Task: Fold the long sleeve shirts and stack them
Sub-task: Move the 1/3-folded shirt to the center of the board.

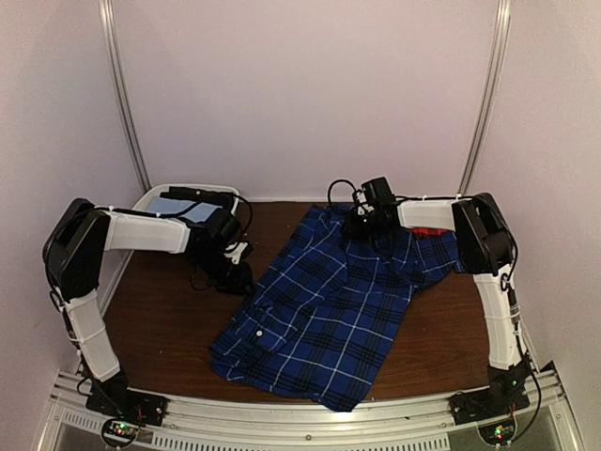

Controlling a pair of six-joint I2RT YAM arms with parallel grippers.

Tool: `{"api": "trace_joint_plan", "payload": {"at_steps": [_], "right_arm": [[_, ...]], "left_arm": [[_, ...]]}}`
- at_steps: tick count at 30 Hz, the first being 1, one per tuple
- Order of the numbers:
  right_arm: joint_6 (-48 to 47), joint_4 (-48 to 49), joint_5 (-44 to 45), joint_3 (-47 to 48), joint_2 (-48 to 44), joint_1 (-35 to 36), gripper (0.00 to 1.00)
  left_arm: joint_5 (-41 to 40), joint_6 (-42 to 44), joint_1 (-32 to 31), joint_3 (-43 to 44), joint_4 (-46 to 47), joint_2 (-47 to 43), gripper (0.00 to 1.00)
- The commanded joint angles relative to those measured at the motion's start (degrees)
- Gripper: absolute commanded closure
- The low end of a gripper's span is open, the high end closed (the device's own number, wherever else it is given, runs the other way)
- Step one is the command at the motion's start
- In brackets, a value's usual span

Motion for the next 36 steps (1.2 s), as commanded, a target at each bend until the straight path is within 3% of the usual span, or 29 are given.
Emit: {"api": "trace_joint_plan", "payload": {"at_steps": [1, 7, 11, 14, 18, 27, 34, 36], "right_arm": [[-2.2, -3.4, 4.2, 1.2, -2.9, 1.0, 0.56], [-4.2, -4.6, 8.1, -0.2, -5.8, 3.2, 0.54], [-4.7, -5.0, 10.6, -0.8, -6.1, 4.4, 0.54], [-5.0, -5.3, 12.0, -0.7, -5.8, 5.1, 0.54], [-5.3, -4.6, 11.0, -0.3, -4.8, 5.4, 0.54], [-6.0, -4.7, 10.0, 4.7, 1.5, 10.2, 0.55], [-7.2, -9.0, 10.9, 16.7, 11.8, 14.1, 0.55], [-7.7, -10.3, 11.6, 19.9, 14.1, 14.3, 0.55]], "left_arm": [[0.2, 1.7, 0.6, -2.1, 1.2, -0.7, 0.57], [4.0, 2.5, 0.6, -4.0, 1.7, -0.2, 0.54], [7.1, 2.2, 0.6, -4.3, 2.5, 0.5, 0.60], [8.4, 1.7, 0.6, -4.9, 2.6, 0.7, 0.73], [8.6, 0.3, 0.5, -7.3, 1.9, -0.8, 0.99], [8.7, -4.8, 0.4, -20.1, 1.6, -11.8, 1.00], [8.4, -7.7, 0.0, -25.5, 1.3, -18.0, 1.00], [6.5, -7.9, 0.0, -24.8, 0.0, -18.9, 0.94]]}}
